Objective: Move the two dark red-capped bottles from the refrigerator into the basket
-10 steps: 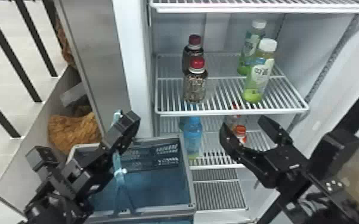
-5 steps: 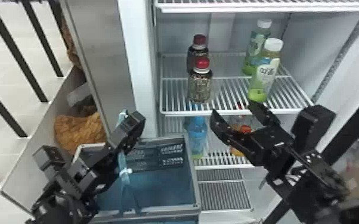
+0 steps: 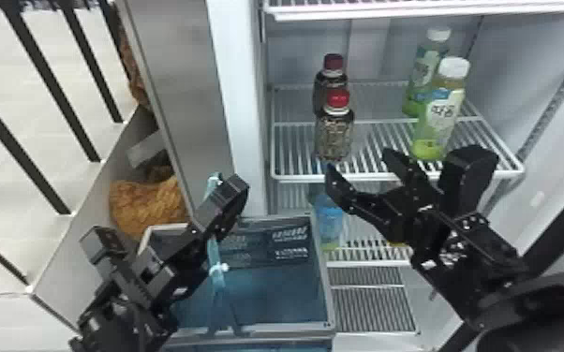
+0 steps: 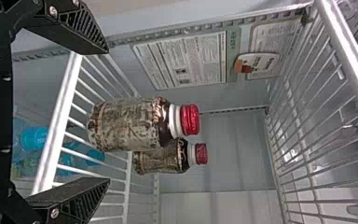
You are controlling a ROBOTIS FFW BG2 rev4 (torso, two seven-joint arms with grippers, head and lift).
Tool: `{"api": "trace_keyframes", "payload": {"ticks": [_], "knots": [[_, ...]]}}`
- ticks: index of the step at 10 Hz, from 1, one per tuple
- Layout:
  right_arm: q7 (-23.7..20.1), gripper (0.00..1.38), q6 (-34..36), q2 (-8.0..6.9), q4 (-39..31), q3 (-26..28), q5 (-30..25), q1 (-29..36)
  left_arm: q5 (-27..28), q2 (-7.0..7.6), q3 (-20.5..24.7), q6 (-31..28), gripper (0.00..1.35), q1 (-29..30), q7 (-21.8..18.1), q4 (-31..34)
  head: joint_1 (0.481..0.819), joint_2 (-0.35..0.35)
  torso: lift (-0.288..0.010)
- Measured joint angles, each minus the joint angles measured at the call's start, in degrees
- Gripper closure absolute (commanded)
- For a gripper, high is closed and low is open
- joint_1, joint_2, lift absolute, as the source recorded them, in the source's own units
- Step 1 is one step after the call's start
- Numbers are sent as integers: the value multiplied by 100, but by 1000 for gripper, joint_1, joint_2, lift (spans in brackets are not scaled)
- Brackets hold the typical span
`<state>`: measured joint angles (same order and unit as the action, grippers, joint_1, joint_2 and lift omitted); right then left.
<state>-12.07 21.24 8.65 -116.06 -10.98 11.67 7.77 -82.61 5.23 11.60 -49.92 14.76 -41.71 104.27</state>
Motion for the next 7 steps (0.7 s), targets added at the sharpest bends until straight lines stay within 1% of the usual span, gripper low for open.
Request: {"api": "trace_keyframes", "payload": {"ticks": [5,7], "knots": [[103,125,-1,-40,657,-233,-43,-697,-1,11,-6,0,1197,-2,4,0,695,58,-34],[167,125,-1,-63,846,-260,-84,-876,-9,13,-7,0,1197,-9,1,0,695,57,-34]]}}
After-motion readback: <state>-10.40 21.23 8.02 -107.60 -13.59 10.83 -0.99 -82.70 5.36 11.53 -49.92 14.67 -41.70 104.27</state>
